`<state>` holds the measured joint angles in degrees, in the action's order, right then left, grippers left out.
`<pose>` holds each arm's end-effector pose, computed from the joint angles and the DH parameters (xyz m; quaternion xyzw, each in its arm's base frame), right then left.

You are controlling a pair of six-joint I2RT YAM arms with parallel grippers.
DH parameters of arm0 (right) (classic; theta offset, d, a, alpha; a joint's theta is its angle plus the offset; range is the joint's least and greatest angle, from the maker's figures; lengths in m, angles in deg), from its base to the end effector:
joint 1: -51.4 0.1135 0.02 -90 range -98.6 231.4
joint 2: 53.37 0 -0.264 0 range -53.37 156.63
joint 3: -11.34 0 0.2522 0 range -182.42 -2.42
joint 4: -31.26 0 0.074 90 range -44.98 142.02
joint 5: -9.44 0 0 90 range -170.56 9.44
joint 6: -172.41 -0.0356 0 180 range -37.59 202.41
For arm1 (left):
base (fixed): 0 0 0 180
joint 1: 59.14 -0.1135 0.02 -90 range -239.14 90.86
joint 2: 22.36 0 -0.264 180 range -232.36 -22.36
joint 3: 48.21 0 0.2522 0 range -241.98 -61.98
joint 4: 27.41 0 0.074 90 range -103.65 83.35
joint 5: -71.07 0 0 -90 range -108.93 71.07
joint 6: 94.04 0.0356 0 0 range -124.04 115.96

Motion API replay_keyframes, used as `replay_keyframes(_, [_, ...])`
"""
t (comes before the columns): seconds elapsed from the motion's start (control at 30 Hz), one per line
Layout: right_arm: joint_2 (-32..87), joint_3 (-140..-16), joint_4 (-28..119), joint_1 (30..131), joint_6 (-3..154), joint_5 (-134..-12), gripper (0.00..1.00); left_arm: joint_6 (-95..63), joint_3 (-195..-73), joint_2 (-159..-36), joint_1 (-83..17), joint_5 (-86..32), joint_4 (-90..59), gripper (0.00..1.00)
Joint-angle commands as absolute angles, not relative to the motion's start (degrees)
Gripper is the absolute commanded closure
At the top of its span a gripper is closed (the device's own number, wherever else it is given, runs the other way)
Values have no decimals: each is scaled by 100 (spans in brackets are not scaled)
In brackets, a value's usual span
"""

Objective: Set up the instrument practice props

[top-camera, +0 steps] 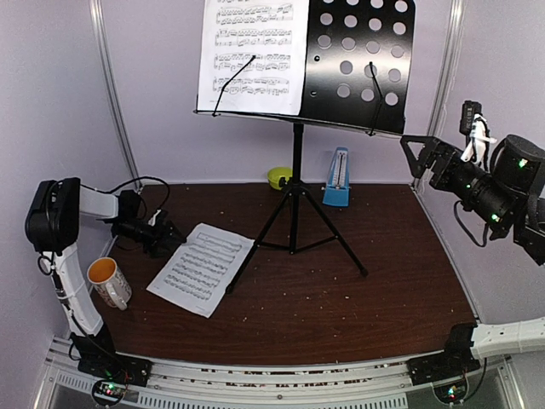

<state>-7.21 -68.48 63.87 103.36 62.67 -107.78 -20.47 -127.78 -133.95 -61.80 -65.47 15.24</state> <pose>0.1069 0.1102 0.4456 -0.0276 0.7008 0.2725 0.6587 0.3578 -0.0092 0.1303 -0.0990 0.9066 -0.4034 0.0747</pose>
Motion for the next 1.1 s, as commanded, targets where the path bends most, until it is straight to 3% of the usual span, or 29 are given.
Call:
replay_keyframes(0.0, [-606, -6969, 6370, 10299, 6323, -10800, 0, -2180, -12715, -13625, -5752, -7128, 1140, 27])
replay_keyframes(0.2, [-555, -6998, 6322, 10299, 6342, -10804, 0, -2586, -12643, -13624, -5455, -7598, 461, 39])
replay_keyframes(0.33, [-542, -7016, 6312, 10295, 6343, -10807, 0, -2732, -12512, -13602, -5447, -7890, 98, 40])
replay_keyframes(0.4, [-524, -7026, 6313, 10302, 6343, -10804, 0, -2812, -12457, -13591, -5432, -8086, -89, 37])
replay_keyframes(0.47, [-515, -7035, 6304, 10299, 6349, -10806, 0, -2697, -12491, -13574, -5402, -8166, 34, 27])
replay_keyframes(0.57, [-479, -7062, 6295, 10291, 6358, -10804, 0, -1937, -12761, -13518, -5290, -7918, 906, 23])
replay_keyframes(0.8, [-389, -7156, 6282, 10292, 6428, -10768, 0, -1840, -12540, -13360, -5229, -8637, 677, 47])
replay_keyframes(1.0, [-364, -7166, 6252, 10289, 6457, -10749, 0, -1988, -12405, -13212, -5225, -8925, 420, 59])
replay_keyframes(1.07, [-359, -7169, 6234, 10285, 6464, -10745, 0, -1972, -12417, -13265, -5220, -8766, 513, 50])
